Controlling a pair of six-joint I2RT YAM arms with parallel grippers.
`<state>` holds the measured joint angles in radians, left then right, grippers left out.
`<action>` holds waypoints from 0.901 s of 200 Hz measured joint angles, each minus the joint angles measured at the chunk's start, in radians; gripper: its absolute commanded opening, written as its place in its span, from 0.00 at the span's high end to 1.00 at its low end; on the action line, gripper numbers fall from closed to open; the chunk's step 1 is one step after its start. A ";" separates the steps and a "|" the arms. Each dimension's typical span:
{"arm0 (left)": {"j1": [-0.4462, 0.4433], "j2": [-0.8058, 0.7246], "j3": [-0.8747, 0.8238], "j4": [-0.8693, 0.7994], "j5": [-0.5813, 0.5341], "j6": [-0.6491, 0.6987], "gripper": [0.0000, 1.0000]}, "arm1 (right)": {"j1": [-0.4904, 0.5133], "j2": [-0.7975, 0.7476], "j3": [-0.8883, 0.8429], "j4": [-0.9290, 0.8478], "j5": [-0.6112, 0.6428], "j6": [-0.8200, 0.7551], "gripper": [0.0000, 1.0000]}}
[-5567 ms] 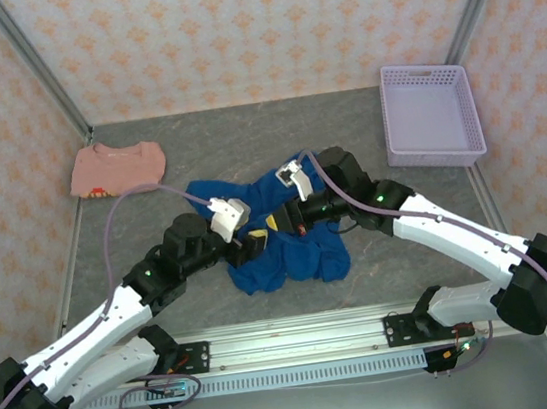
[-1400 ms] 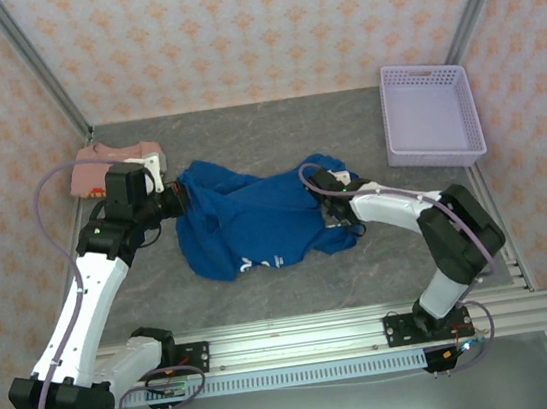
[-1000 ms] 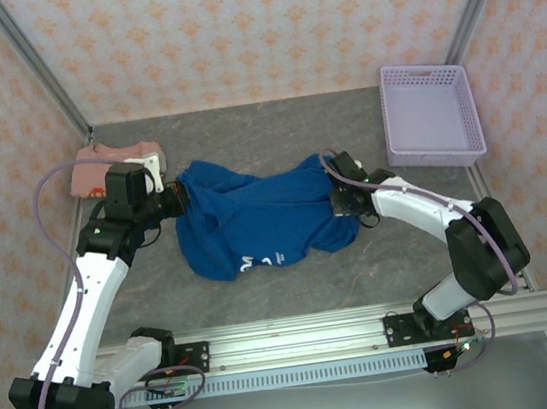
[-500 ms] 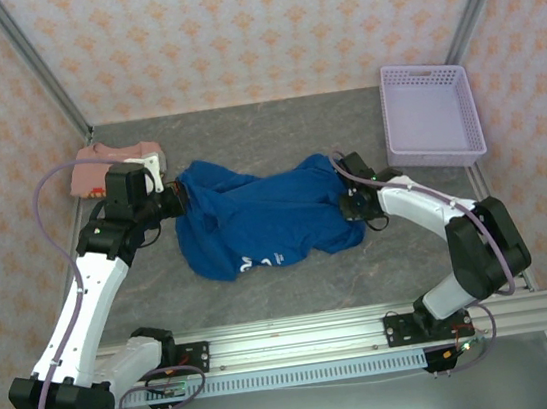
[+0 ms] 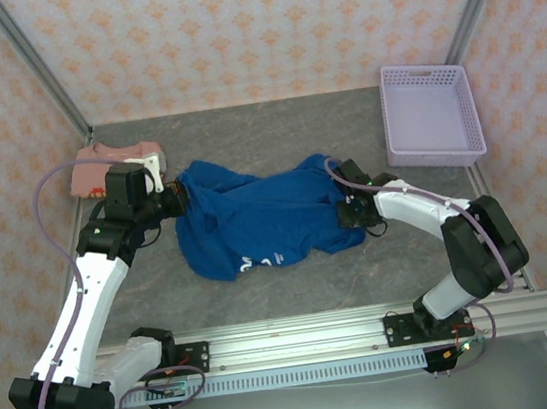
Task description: Fold the inside-out t-shirt
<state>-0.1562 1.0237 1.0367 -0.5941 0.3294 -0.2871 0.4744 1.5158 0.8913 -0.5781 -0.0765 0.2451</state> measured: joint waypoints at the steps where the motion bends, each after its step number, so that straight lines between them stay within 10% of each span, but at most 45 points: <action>1: 0.000 0.000 0.000 0.000 0.000 0.000 1.00 | 0.002 0.001 0.002 -0.002 0.002 0.000 0.55; 89: 0.000 0.000 0.000 0.000 0.000 0.000 1.00 | 0.044 0.100 0.072 -0.088 0.140 0.005 0.60; 180: 0.000 0.000 0.000 0.000 -0.002 0.000 1.00 | 0.013 0.095 0.091 -0.106 0.188 0.002 1.00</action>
<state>-0.1562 1.0237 1.0367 -0.5945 0.3279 -0.2874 0.4870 1.6112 0.9821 -0.6842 0.1112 0.2466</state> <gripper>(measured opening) 0.043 0.047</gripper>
